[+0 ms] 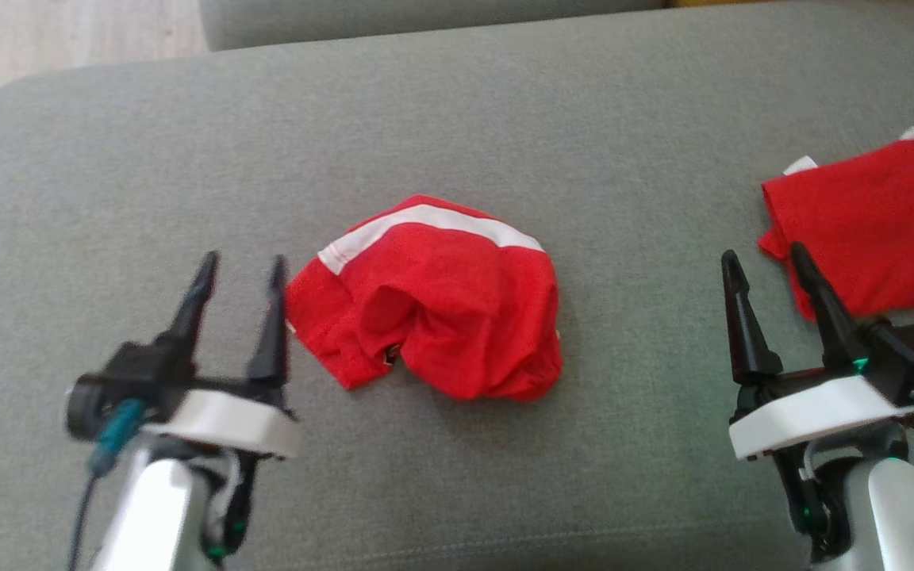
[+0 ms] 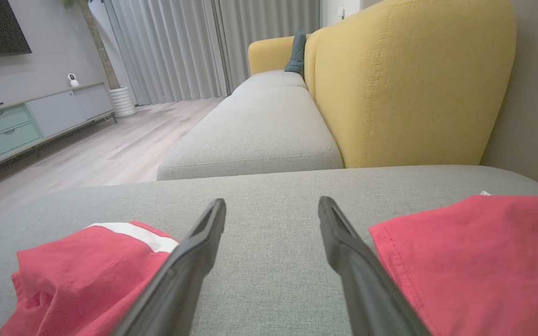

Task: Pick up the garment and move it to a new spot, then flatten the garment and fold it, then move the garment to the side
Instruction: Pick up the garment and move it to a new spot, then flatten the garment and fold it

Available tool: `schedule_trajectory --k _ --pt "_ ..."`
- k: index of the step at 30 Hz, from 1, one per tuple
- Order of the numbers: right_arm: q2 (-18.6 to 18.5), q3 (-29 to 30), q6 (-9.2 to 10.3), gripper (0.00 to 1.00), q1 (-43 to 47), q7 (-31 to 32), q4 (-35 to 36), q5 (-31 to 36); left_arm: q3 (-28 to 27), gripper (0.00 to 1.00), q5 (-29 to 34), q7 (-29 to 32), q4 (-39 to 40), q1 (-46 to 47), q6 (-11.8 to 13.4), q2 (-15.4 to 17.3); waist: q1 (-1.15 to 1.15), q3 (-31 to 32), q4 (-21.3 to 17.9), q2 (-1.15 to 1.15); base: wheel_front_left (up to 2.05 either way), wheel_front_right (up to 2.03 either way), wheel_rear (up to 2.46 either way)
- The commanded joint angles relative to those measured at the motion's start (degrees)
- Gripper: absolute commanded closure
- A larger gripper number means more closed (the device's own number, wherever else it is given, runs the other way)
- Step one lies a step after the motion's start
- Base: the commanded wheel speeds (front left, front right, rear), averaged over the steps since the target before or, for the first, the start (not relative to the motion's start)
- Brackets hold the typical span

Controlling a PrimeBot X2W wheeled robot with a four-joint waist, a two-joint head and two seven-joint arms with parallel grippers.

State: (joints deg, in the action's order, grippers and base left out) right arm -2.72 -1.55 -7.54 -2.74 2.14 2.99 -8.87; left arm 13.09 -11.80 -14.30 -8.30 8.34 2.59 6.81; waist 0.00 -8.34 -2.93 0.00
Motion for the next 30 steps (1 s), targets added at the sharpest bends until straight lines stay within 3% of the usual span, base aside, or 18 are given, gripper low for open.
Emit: schedule_trajectory --k 1,11,30 --pt "-0.16 -1.05 0.05 0.0 -0.79 0.41 2.36 0.58 -3.37 0.0 -0.64 -0.64 2.25 0.23 0.45 1.81 0.0 0.84 0.86 0.0 0.0 0.0 0.0" --pt "-0.16 -1.36 0.05 0.0 1.01 1.89 2.76 1.33 -6.1 0.0 -1.56 -0.37 3.56 -4.42 1.16 4.82 0.0 2.89 1.66 0.0 0.0 0.0 0.0" --pt "-0.16 -0.83 0.05 0.0 3.14 3.1 3.76 0.84 -5.14 0.0 -2.46 1.81 6.71 -8.33 2.23 5.19 0.0 4.62 1.59 0.0 0.0 0.0 0.0"
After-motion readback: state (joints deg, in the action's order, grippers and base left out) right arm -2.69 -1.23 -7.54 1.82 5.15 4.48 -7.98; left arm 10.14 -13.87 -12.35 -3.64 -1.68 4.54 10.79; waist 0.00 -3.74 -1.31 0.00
